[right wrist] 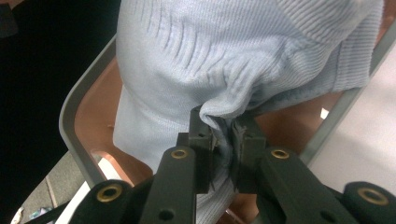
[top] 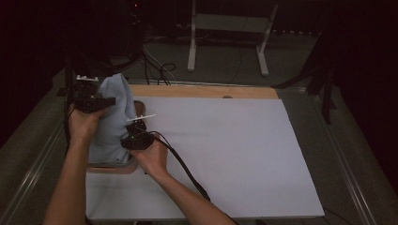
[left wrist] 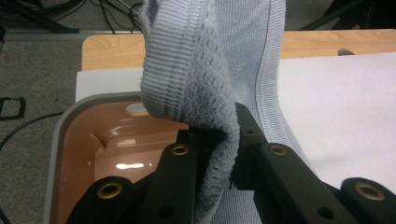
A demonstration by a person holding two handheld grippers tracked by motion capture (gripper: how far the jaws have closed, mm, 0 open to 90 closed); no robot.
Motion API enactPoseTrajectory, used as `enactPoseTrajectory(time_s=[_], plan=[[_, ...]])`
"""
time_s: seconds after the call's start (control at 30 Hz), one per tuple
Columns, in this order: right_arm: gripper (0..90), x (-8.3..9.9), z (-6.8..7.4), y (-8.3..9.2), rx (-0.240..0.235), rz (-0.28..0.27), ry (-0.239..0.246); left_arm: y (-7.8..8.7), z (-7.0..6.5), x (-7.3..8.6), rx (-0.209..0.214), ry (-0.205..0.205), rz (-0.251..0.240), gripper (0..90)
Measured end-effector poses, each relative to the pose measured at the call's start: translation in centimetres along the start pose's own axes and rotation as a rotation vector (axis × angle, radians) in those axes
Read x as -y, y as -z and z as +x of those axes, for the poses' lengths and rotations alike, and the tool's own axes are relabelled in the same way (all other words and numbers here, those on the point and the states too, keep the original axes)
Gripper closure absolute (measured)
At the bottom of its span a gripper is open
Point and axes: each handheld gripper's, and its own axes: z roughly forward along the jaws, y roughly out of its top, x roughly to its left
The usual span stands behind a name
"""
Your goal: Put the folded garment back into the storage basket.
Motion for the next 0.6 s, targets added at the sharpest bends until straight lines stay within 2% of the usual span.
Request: enactPoseTrajectory(time_s=[0.6], plan=[[80.7, 0.32, 0.46, -0.50, 0.020, 0.023, 0.026, -0.80, 0.49, 0.51, -0.017, 0.015, 0.028, 82.1]])
